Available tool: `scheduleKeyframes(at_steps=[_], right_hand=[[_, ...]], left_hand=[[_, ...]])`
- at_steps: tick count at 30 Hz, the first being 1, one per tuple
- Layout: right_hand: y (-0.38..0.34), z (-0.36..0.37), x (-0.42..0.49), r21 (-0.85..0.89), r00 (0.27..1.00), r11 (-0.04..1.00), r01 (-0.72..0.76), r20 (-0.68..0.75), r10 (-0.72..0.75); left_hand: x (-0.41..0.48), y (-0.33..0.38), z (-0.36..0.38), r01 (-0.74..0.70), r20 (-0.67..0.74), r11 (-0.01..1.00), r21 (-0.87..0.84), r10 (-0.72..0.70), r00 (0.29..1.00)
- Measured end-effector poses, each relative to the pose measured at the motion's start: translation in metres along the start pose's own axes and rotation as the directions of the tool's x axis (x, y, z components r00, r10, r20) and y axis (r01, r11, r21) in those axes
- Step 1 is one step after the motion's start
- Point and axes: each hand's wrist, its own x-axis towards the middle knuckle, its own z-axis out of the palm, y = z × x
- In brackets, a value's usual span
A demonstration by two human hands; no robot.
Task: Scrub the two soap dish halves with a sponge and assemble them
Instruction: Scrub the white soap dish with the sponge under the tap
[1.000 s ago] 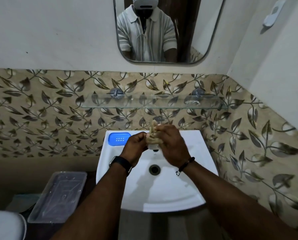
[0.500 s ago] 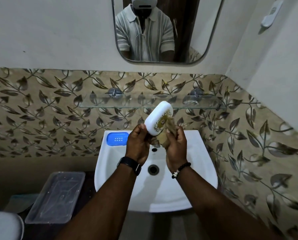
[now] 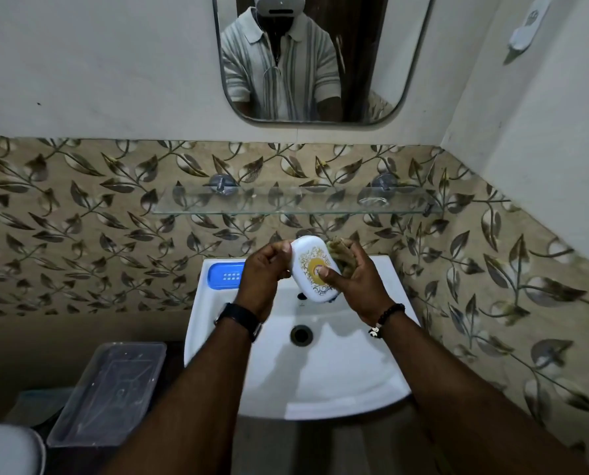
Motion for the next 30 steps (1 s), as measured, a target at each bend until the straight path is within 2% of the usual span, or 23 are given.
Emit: scheduleKeyframes(at_steps=[2, 5, 6, 8, 9, 11, 13, 15, 17, 18, 20, 21, 22, 23, 27, 30], right_hand=[[0.001, -0.003, 0.001, -0.013, 0.999, 0.999, 0.044, -0.017, -0.045], [0.005, 0.005, 0.004, -0.08, 0.957, 0.994, 0.079, -0.273, -0.098], [0.007, 0.009, 0.004, -0.05, 0.922, 0.997, 0.054, -0.381, -0.069], [0.011, 0.017, 0.004, 0.168, 0.854, 0.985, -0.044, -0.505, 0.124], [0.012, 0.018, 0.002, 0.305, 0.841, 0.946, -0.113, -0.478, 0.255], [0.014, 0.015, -0.002, 0.485, 0.852, 0.841, -0.238, -0.311, 0.421], [0.015, 0.008, -0.007, 0.542, 0.9, 0.807, -0.236, -0.192, 0.392], [0.012, 0.002, -0.009, 0.519, 0.949, 0.847, -0.117, -0.194, 0.25], [0.01, -0.001, -0.01, 0.416, 0.962, 0.909, 0.003, -0.249, 0.11], [0.009, -0.003, -0.009, 0.312, 0.958, 0.948, 0.057, -0.285, 0.036], [0.008, -0.009, -0.009, -0.03, 0.95, 0.987, 0.156, -0.27, -0.158], [0.01, -0.012, -0.01, -0.253, 0.942, 0.939, 0.235, -0.177, -0.284], [0.012, -0.013, -0.011, -0.434, 0.923, 0.842, 0.321, -0.055, -0.38], [0.013, -0.014, -0.013, -0.541, 0.901, 0.747, 0.387, 0.048, -0.432], [0.015, -0.022, -0.017, -0.638, 0.838, 0.559, 0.529, 0.287, -0.465], [0.014, -0.033, -0.014, -0.64, 0.829, 0.53, 0.557, 0.392, -0.398]], left_hand=[[0.005, 0.008, -0.005, 0.019, 0.068, 0.999, 0.027, -0.021, 0.997], [0.005, 0.007, 0.0, -0.042, 0.098, 0.999, 0.021, 0.04, 0.994], [0.004, 0.005, 0.005, -0.062, 0.087, 0.997, 0.034, 0.059, 0.994], [-0.001, -0.002, 0.014, -0.102, 0.082, 0.991, 0.086, 0.096, 0.992], [-0.004, -0.005, 0.016, -0.119, 0.087, 0.987, 0.108, 0.11, 0.99], [-0.007, -0.008, 0.017, -0.142, 0.097, 0.981, 0.134, 0.129, 0.987], [-0.007, -0.007, 0.014, -0.142, 0.096, 0.981, 0.131, 0.13, 0.987], [-0.006, -0.006, 0.011, -0.13, 0.071, 0.986, 0.105, 0.123, 0.99], [-0.007, -0.007, 0.009, -0.094, 0.02, 0.992, 0.079, 0.093, 0.995], [-0.007, -0.009, 0.008, -0.059, -0.005, 0.997, 0.058, 0.059, 0.998], [-0.01, -0.013, 0.008, 0.082, -0.024, 0.994, -0.068, -0.084, 0.996], [-0.012, -0.015, 0.01, 0.179, -0.019, 0.968, -0.173, -0.185, 0.983], [-0.013, -0.015, 0.01, 0.258, -0.012, 0.927, -0.273, -0.271, 0.962], [-0.013, -0.015, 0.009, 0.295, -0.008, 0.893, -0.34, -0.316, 0.949], [-0.01, -0.014, -0.004, 0.285, 0.008, 0.881, -0.378, -0.305, 0.952], [-0.01, -0.021, -0.014, 0.274, 0.064, 0.893, -0.358, -0.27, 0.961]])
